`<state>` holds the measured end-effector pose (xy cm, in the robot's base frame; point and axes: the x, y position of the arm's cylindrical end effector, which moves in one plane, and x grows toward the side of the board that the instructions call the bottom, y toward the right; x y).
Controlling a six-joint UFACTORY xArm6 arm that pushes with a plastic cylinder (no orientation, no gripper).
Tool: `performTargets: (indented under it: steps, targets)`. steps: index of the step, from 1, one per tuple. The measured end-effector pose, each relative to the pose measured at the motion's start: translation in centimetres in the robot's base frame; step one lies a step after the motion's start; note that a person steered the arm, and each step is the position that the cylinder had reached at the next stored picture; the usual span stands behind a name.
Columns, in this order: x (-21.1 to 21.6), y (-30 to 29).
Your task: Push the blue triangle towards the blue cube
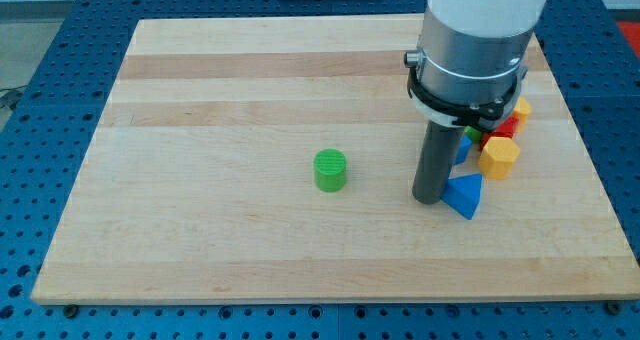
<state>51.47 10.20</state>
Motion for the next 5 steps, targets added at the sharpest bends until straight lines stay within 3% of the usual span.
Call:
performTargets:
  steps: [1, 3, 5]
  targets:
    - [0.6, -1.2]
    - [6.3, -1.2]
    - [1.9, 0.3]
